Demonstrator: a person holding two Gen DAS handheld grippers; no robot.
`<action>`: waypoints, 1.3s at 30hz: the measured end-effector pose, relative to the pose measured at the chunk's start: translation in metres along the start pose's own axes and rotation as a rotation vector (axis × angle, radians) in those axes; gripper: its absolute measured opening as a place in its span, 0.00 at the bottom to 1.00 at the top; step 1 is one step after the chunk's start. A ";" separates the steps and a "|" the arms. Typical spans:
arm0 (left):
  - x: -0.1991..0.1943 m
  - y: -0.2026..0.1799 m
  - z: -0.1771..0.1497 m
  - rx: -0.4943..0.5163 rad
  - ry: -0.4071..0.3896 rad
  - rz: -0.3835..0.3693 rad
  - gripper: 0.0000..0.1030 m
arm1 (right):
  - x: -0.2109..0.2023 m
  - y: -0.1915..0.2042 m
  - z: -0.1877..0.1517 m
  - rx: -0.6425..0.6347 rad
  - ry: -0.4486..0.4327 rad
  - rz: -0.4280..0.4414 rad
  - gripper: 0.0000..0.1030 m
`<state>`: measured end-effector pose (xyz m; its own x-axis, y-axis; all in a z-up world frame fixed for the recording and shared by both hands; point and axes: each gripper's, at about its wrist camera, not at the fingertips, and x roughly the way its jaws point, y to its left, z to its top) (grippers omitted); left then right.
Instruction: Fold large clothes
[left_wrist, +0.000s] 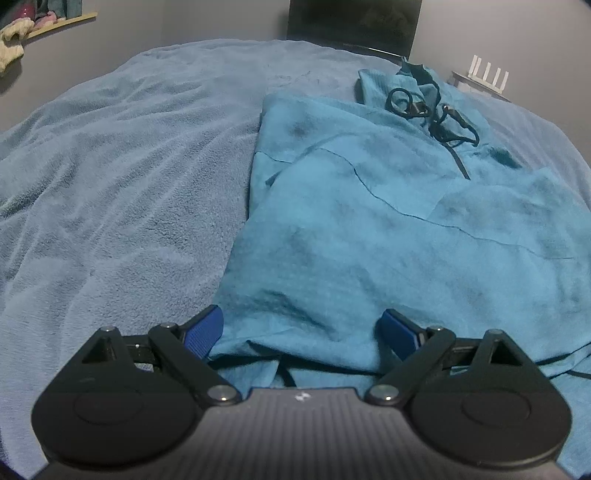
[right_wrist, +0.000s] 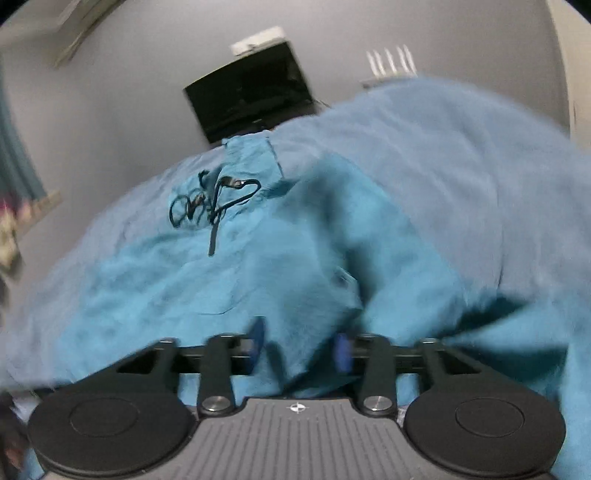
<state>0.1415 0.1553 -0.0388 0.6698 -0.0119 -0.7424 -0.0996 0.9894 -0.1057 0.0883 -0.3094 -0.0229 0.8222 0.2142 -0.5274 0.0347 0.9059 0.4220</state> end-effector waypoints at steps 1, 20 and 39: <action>0.000 -0.001 0.000 0.004 0.001 0.003 0.89 | 0.002 -0.009 0.001 0.050 0.006 0.023 0.54; -0.004 -0.023 0.000 0.147 -0.042 0.045 0.90 | 0.036 -0.032 0.031 0.007 -0.029 -0.188 0.39; 0.020 -0.086 -0.021 0.420 -0.019 -0.084 0.90 | 0.086 0.038 0.005 -0.419 0.070 -0.137 0.68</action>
<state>0.1483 0.0673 -0.0589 0.6769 -0.0967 -0.7297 0.2621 0.9580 0.1162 0.1628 -0.2578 -0.0486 0.7853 0.0926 -0.6121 -0.1043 0.9944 0.0167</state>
